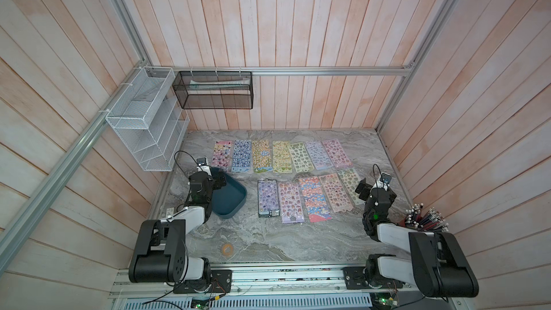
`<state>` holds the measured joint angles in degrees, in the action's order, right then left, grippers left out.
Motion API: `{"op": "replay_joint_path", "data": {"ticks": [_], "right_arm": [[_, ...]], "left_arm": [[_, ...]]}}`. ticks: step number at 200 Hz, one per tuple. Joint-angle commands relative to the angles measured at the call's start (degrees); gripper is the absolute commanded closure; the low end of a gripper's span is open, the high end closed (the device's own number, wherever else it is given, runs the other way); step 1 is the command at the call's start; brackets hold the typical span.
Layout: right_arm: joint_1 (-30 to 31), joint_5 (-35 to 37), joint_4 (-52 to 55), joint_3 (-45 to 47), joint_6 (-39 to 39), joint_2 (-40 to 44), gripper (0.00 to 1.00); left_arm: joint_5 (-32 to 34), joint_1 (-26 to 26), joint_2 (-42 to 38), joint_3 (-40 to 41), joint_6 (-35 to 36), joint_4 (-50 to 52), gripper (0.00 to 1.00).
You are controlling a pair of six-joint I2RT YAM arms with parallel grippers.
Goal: Take the stickers out of the storage box
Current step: Reset both arms
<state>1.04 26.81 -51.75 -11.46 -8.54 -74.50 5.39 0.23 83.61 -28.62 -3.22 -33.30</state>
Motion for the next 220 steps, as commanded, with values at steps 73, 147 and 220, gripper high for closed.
{"op": "replay_joint_path", "data": {"ticks": [73, 147, 220], "right_arm": [[-2.1, -10.9, -18.1, 0.1, 2.3, -7.9, 0.02], [-2.3, -19.3, -17.3, -2.2, 5.7, -12.4, 0.02], [-2.4, -19.5, -17.2, -2.3, 5.7, -12.3, 0.02]], "left_arm": [[-4.3, 1.1, 3.0, 5.5, 1.6, -17.1, 0.00], [-2.6, 0.1, 3.9, 10.6, 1.8, -26.7, 0.00], [-2.8, 0.4, 3.7, 10.9, 1.7, -26.8, 0.00]]}}
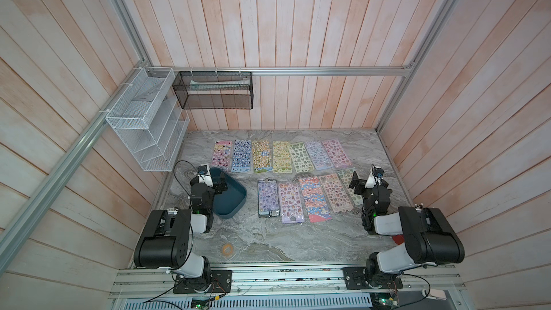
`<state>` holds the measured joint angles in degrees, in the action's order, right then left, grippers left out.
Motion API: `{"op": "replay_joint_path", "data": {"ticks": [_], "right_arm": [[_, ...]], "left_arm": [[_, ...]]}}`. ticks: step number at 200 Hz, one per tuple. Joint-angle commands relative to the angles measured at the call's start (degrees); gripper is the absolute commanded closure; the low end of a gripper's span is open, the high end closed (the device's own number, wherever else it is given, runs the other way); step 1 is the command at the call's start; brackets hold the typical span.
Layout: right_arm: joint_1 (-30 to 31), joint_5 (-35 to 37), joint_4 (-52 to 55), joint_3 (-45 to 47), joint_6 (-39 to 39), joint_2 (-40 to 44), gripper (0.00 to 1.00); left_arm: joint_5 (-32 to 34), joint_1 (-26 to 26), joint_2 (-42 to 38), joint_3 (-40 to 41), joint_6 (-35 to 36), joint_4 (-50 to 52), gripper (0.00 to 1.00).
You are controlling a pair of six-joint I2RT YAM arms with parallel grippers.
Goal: Take the stickers out of the storage box
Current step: Reset both arms
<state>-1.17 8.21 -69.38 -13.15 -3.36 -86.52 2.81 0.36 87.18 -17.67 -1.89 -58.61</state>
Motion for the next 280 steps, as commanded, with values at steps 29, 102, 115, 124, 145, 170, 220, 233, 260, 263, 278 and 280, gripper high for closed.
{"op": "replay_joint_path", "data": {"ticks": [29, 102, 115, 124, 145, 170, 220, 233, 260, 263, 278, 280], "right_arm": [[-0.2, -0.8, 0.4, -0.6, 0.5, -0.3, 0.01], [-0.1, -1.0, 0.3, -0.5, 0.6, -0.2, 0.02], [-0.1, -1.5, -3.0, 1.6, 0.9, 0.2, 0.02], [-0.1, -1.8, -7.8, 5.0, 1.0, 0.8, 0.01], [-0.3, -2.3, -21.5, 11.7, 1.2, 0.5, 0.02], [-0.2, -3.2, -12.9, 7.5, 1.4, 0.7, 0.02], [-0.4, -4.6, 1.2, -1.2, 1.8, -0.5, 0.02], [-0.4, -4.7, 0.2, -1.0, 1.9, -0.8, 0.02], [-0.4, -4.7, 0.8, -1.0, 1.8, -0.5, 0.02], [-0.5, -4.7, 0.7, -1.0, 1.8, -0.6, 0.02], [-0.4, -4.7, 1.3, -1.4, 1.8, -0.6, 0.02], [-0.4, -4.8, 1.4, -1.4, 1.8, -0.7, 0.02]], "left_arm": [[-0.3, 0.3, 0.1, -0.1, 0.4, -1.6, 0.00], [-0.3, 0.3, 0.2, -0.2, 0.4, -1.6, 0.00], [-0.4, 0.3, 0.0, 0.1, 0.4, -1.8, 0.00], [-0.2, 0.3, -0.2, 2.4, 0.4, -6.0, 0.00], [2.0, 0.1, 0.7, 13.2, -0.6, -26.5, 0.00], [4.7, 0.5, 1.5, 10.8, -2.2, -23.7, 0.00], [6.2, -0.8, 0.5, 2.3, -0.8, -5.8, 0.00], [6.4, -0.8, 1.4, 2.2, -0.7, -7.0, 0.00], [6.5, -0.8, 1.1, 1.7, -0.8, -5.7, 0.00], [6.4, -0.8, 1.1, 1.6, -0.8, -5.6, 0.00], [6.5, -0.8, 1.0, 1.7, -0.8, -5.7, 0.00], [6.4, -0.8, 1.0, 1.8, -0.9, -5.8, 0.00]]}}
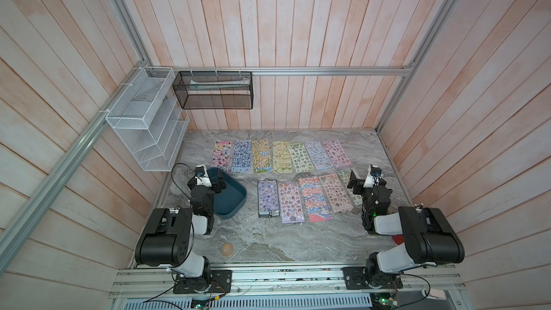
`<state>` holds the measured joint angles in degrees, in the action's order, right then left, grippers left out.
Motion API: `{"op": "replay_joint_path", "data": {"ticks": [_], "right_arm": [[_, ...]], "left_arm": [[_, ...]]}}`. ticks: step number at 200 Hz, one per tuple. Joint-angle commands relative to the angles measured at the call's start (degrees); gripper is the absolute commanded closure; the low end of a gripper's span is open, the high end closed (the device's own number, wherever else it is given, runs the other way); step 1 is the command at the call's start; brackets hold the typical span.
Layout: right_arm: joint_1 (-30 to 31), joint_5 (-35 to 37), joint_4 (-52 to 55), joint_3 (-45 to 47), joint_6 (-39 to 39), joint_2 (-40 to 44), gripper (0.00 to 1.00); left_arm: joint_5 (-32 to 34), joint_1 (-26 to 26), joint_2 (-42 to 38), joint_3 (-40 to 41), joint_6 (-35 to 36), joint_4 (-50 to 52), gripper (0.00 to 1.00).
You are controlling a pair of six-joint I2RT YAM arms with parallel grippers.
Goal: Take the stickers out of the storage box
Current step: Reset both arms
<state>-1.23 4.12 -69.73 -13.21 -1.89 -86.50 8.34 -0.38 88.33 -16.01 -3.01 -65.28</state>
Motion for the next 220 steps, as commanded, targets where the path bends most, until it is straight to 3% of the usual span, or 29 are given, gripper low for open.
{"op": "replay_joint_path", "data": {"ticks": [1, 80, 105, 121, 138, 155, 162, 173, 185, 196, 220], "right_arm": [[-0.4, -0.7, 1.8, -1.4, 0.3, -0.7, 0.02], [-0.6, -0.8, -2.3, 1.6, 0.4, 0.5, 0.02], [-0.5, -8.1, -25.0, 13.4, 3.1, -0.4, 0.01], [-0.5, -7.2, -25.0, 12.3, 2.2, -1.7, 0.01], [-0.6, -6.6, -11.3, 6.5, 2.5, 0.8, 0.02], [-0.4, -5.4, -0.7, -0.1, 2.3, -0.5, 0.01], [-0.6, -3.6, -0.5, -0.3, 1.2, -0.8, 0.02], [-0.5, -1.4, 0.6, -0.5, 0.6, -0.3, 0.02], [-0.5, -1.0, 1.0, -0.8, 0.3, -0.5, 0.02], [-0.5, -1.0, 1.3, -1.2, 0.3, -0.8, 0.02], [-0.6, -0.9, 1.8, -1.5, 0.1, -0.8, 0.01]], "left_arm": [[0.8, -0.1, -0.1, 0.1, 0.2, 0.9, 0.00], [1.8, -0.3, -0.3, 1.1, 0.3, -0.5, 0.00], [2.3, -0.2, -1.5, 10.9, -0.6, -16.8, 0.00], [-0.9, 1.0, 2.5, 14.7, -0.7, -29.2, 0.00], [0.8, 1.0, 0.7, 9.9, -1.0, -20.0, 0.00], [3.1, 0.7, -0.9, -1.2, -1.0, 4.4, 0.00], [5.1, -1.4, -0.4, 1.0, 0.3, 0.0, 0.00], [2.5, -1.9, 0.5, 3.1, 2.2, -5.8, 0.00], [1.5, -1.7, 0.4, 0.2, 2.4, -0.9, 0.00], [-3.2, 0.5, -0.5, -0.1, 1.1, 1.8, 0.00], [-3.2, 0.7, -0.2, -0.4, 0.8, 2.1, 0.00]]}}
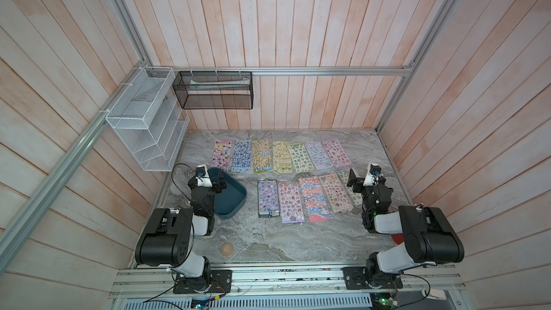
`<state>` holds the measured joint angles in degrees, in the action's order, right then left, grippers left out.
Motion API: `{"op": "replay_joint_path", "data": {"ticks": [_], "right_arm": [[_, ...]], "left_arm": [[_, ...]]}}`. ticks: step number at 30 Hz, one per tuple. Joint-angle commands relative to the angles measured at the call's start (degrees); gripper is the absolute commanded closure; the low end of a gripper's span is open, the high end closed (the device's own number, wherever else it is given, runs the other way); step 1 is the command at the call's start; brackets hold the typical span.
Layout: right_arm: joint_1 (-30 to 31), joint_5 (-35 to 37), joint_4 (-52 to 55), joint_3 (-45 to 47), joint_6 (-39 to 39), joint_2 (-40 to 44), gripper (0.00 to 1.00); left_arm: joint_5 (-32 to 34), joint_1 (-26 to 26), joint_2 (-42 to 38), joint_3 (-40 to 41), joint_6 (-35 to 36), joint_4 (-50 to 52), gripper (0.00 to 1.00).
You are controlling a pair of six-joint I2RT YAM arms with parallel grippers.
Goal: Take the stickers out of the storage box
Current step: Reset both arms
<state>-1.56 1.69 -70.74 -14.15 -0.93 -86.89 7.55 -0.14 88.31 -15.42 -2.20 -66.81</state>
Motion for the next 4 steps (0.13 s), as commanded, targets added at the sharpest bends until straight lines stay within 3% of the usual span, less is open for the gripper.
{"op": "replay_joint_path", "data": {"ticks": [1, 4], "right_arm": [[-0.3, 1.5, 2.8, -0.5, -0.9, -0.4, 0.02], [-0.3, 1.5, 2.7, -0.5, -0.8, -0.4, 0.02]], "left_arm": [[-2.5, 0.5, -0.2, -0.9, 0.0, 3.6, 0.00], [-2.5, 0.5, -0.2, -1.0, 0.0, 3.4, 0.00]]}}
